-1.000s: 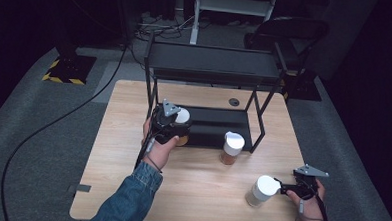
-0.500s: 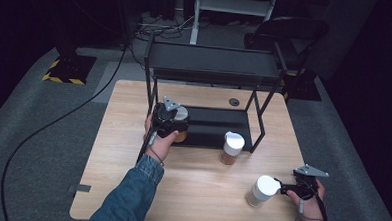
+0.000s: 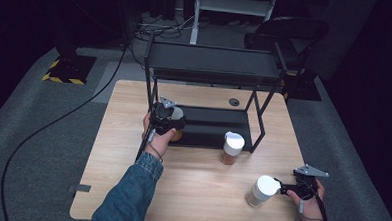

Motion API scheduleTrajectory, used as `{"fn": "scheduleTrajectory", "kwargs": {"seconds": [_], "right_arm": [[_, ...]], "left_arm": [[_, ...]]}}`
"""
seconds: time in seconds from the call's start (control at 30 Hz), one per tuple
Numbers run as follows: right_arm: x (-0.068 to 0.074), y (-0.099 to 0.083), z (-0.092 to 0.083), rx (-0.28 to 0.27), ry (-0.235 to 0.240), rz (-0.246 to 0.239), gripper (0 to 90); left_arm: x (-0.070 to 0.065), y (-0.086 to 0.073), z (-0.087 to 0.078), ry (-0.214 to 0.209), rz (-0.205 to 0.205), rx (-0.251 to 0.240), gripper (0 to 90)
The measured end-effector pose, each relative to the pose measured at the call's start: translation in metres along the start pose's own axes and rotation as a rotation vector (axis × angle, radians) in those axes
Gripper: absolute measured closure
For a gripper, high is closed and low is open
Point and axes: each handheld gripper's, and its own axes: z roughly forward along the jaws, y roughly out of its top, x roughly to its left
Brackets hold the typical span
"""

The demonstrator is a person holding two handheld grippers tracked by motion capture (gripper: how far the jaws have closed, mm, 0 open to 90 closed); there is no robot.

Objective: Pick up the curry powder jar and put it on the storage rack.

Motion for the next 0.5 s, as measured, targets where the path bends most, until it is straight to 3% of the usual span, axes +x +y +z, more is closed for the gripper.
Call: {"fn": "scheduleTrajectory", "kwargs": {"seconds": [0.27,0.4,0.5], "right_arm": [[0.0002,0.0000,-0.0001,0.001,-0.002,0.002,4.5],[0.0003,0.0000,-0.0001,0.001,-0.003,0.002,4.5],[0.0004,-0.0001,0.0000,0.000,-0.003,0.003,4.5]], "left_arm": [[0.0041,-0.0006,0.0002,-0.003,-0.009,-0.006,31.8],[0.0057,-0.0016,0.0036,-0.010,-0.009,0.018,26.9],[0.0043,-0.0015,0.0036,-0.007,-0.003,0.006,24.2]]}}
